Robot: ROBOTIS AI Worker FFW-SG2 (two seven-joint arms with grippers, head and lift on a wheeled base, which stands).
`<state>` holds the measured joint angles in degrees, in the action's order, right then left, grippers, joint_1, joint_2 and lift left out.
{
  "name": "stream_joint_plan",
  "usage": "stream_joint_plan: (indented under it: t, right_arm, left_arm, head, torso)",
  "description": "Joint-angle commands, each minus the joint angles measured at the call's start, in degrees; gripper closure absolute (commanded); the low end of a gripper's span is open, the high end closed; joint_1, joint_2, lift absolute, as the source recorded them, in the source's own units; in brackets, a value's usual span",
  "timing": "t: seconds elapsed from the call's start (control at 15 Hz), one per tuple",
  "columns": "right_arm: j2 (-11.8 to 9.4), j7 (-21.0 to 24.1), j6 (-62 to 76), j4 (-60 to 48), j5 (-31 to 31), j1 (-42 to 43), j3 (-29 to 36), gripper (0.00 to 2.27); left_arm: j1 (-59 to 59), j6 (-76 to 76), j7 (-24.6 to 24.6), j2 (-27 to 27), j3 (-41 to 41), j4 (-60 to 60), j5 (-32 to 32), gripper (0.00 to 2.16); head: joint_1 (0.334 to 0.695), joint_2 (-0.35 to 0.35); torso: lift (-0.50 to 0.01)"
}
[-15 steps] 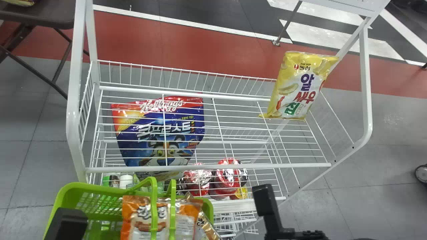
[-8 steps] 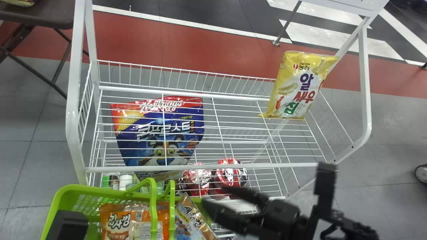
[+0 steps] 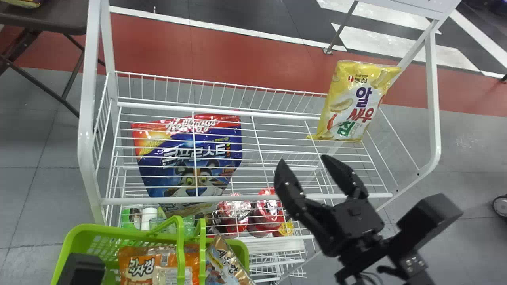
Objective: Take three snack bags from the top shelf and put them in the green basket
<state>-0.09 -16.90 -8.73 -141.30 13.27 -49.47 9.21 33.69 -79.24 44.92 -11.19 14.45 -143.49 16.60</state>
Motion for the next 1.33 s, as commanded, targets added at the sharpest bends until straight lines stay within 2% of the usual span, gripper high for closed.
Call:
stream_joint_plan:
  t: [0.0, 0.4, 0.67, 1.27]
  right_arm:
    - [0.14, 1.0, 1.91, 2.61, -1.32, -0.81, -2.88, 0.07]
    - [0.14, 1.44, 10.88, 11.57, -3.07, -3.62, -3.67, 0.07]
    - [0.14, 6.09, 16.15, 11.48, -7.82, -4.5, -8.33, 0.07]
    - [0.14, 6.09, 15.62, 12.1, -7.73, -3.53, -9.38, 0.07]
  left_arm:
    - [0.24, 0.0, 0.43, -0.32, 0.14, 0.23, -0.08, 2.02]
    - [1.73, -0.35, 3.24, -0.68, -2.32, 1.19, -0.08, 2.02]
    - [1.91, -1.4, 3.77, -0.94, -2.85, 1.02, 0.71, 2.02]
    - [3.58, -1.58, 3.95, -1.2, -7.24, 0.75, 4.14, 2.02]
  head:
    - [0.695, -0.35]
    - [0.695, -0.35]
    - [0.695, -0.35]
    - [0.695, -0.35]
  torso:
    - [-0.037]
    - [-0.037]
    - [-0.037]
    - [-0.037]
